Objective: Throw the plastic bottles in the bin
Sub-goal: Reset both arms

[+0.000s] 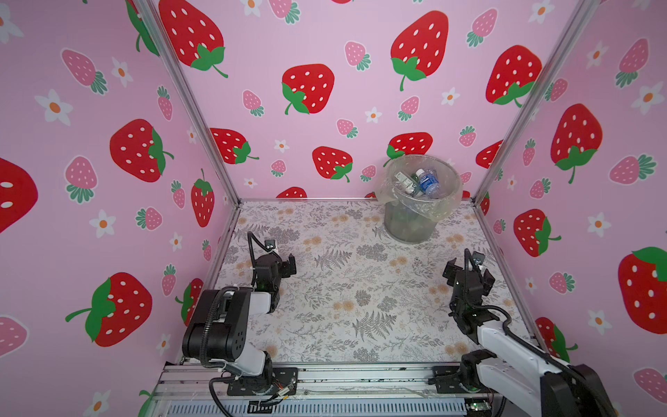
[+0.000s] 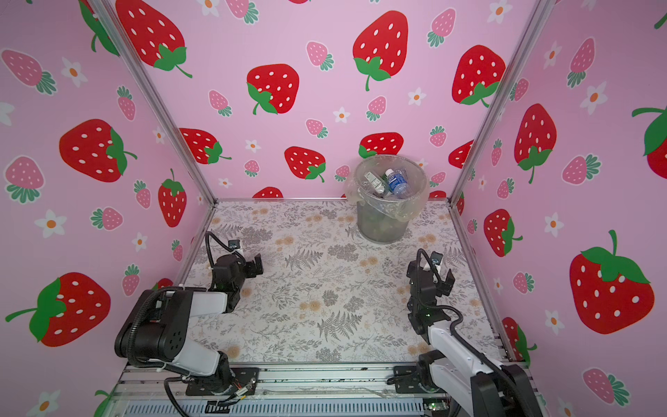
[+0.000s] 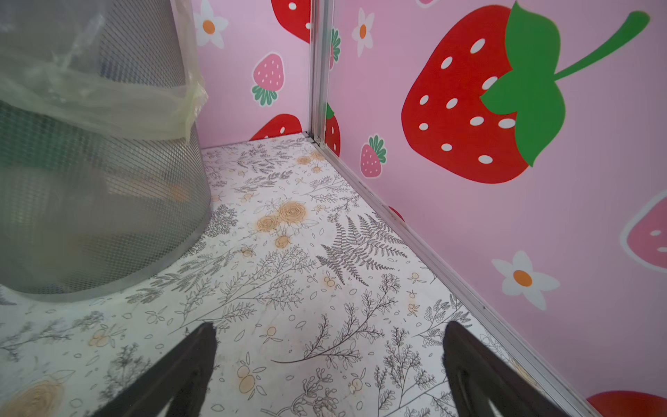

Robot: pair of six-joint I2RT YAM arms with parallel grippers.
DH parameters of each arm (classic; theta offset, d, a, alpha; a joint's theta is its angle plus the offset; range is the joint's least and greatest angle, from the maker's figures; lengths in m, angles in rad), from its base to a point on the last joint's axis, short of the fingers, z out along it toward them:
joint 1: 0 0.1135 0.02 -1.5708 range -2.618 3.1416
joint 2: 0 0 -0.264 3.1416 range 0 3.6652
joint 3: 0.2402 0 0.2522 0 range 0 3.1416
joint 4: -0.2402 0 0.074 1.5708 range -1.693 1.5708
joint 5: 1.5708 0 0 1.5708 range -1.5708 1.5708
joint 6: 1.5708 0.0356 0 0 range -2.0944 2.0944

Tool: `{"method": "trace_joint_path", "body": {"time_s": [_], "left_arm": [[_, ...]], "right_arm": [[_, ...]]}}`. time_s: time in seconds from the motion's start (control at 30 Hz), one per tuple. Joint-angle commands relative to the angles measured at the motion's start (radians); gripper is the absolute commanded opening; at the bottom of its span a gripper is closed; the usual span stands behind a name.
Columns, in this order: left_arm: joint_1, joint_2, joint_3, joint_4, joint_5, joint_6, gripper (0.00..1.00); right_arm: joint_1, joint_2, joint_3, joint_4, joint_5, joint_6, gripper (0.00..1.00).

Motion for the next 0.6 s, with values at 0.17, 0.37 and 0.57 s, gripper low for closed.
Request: {"method": "trace_joint_path", "body": {"time_s": [0.17,0.37,0.57], "left_arm": [[0.008,0.003,0.028,-0.011,0.029,0.018,0.99],[0.009,0.003,0.029,-0.011,0.034,0.018,0.99],[0.009,0.003,0.029,-0.012,0.035,0.016,0.99]], "right_arm": [[-0.014,0.367,-0.048,0.661,0.053,-0.193,0.99],[-0.059,0.507,0.01,0.734,0.027,-0.199,0.99],[-0.075,0.49,0.003,0.704,-0.07,-0.2,0.99]]}}
